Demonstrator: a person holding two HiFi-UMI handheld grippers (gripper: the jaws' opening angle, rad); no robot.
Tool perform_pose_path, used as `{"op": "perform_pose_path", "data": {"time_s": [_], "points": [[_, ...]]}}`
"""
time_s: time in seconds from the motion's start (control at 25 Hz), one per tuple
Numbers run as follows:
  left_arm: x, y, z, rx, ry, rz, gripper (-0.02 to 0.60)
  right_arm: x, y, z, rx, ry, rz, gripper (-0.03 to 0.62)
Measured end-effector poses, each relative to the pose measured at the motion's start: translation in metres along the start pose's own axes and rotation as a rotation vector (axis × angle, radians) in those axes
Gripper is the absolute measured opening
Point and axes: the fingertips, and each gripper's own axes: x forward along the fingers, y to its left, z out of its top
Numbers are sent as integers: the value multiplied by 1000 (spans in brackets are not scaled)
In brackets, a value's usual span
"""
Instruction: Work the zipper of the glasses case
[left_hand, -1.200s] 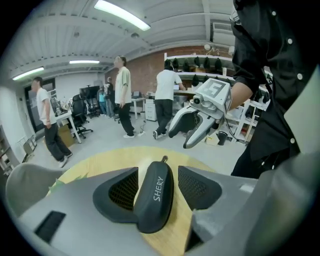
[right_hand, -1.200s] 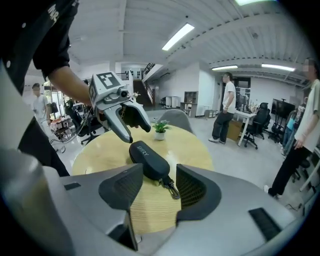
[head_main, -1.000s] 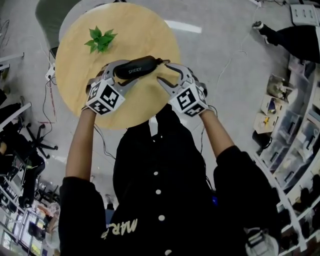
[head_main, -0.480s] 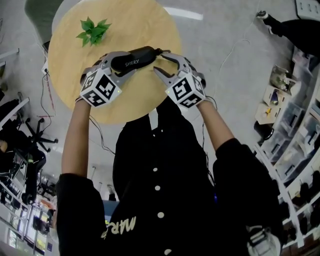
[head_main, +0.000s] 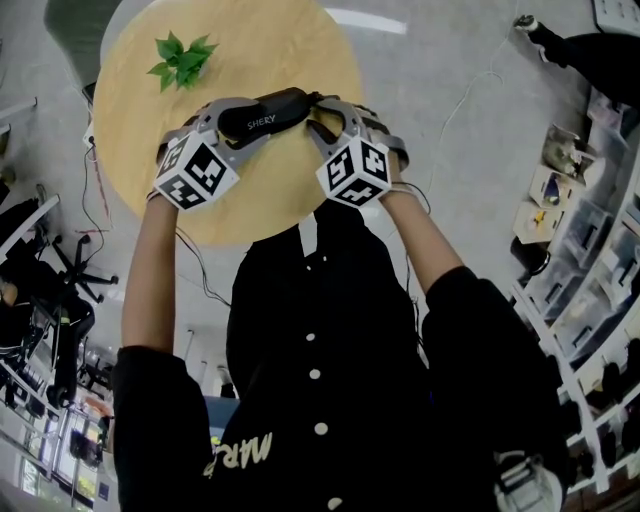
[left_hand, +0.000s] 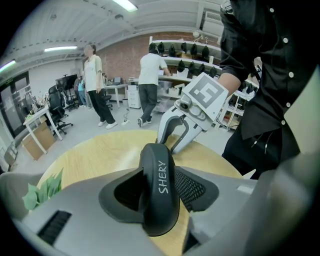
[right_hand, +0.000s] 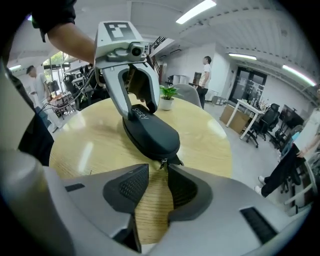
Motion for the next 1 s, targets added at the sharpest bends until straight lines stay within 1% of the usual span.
{"op": "perform_pose_path", "data": {"time_s": [0.04,0.08,0.12,0.28,0.36,0.48,0.52,0.56,0.8,1.0], "points": [[0,0,0,0,0,-3,190,-1,-1,1,-9,4,-22,123],[0,0,0,-1,0,-5,190,-1,-2,2,-18,9,-46,98],[0,0,0,0,1,-7,190,-2,-3,3,-24,15,-64,59],[0,-1,1,1,5,-10,190,0,-5,4,-3,30,-70,71],[0,-1,1,6,9,-12,190,1,-6,5,-15,39,-71,77],[0,0,0,6,13,-13,190,2,-7,5,-54,52,-90,55],[0,0,1,5,13,-13,190,2,-9,4,-64,57,-100,24],[0,0,1,4,14,-13,190,1,-10,3,-69,64,-108,20],[0,-2,1,0,22,2,190,-1,-9,1,-43,115,-107,6],[0,-2,1,-1,22,11,192,-4,-4,0,4,142,-76,5]]}}
